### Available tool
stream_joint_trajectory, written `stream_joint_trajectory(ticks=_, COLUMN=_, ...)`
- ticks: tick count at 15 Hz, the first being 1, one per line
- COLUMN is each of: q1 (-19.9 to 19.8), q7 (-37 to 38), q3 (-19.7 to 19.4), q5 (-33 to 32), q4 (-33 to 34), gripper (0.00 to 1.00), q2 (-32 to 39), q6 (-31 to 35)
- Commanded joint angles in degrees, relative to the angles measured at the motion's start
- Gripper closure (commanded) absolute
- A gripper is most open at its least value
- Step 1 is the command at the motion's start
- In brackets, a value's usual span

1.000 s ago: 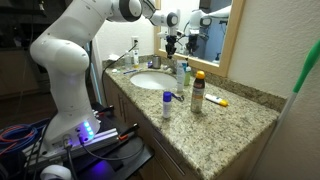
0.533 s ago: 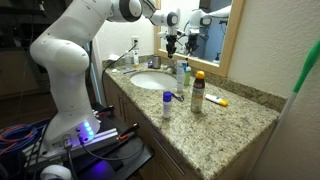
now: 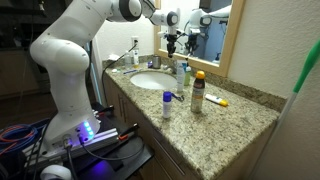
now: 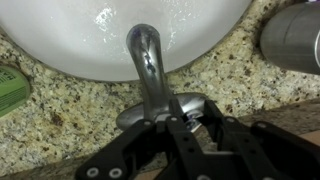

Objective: Open the faucet

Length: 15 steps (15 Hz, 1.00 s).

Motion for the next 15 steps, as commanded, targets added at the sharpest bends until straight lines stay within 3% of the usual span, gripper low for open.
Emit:
stream_joint_trajectory(ticks=1, q1=1.81, q7=3.72, q3=1.06, q5=2.52, q4=2.35, gripper=0.93, q2=-2.51, q6=3.16)
stream_joint_trajectory(ticks=6, q1=1.75, q7=4.84, q3=0.98, q5=0.99, q4=-0.78, gripper=0.93, q2=-6.56, q6=5.23)
stream_joint_trajectory(ticks=7, q1=2.06, q7=3.11, q3=1.65, q5=0.8, q4=-1.59, gripper=0.46, q2=-8.09, q6=7.74)
stream_joint_trajectory(ticks=9, q1=2.56, q7=-1.34, q3=3.18, q5=0.5, q4=-4.5, gripper=0.4, q2=-12.51, q6=10.45)
stream_joint_trajectory(ticks=13, q1=1.91, q7=-8.41, q3=4.76, q5=1.6, q4=-12.6, gripper=0.12, q2=-21.08, q6=11.94)
stream_joint_trajectory(ticks=14, q1=3.47, q7=-4.46, q3=3.8, q5=0.47, q4=-3.87, gripper=0.3, q2=-15.36, q6=10.37)
stream_joint_trajectory(ticks=15, q1=3.32, q7=-5.52, q3=3.86, q5=0.5, q4=-5.81, gripper=0.24, q2=-17.14, q6=10.35)
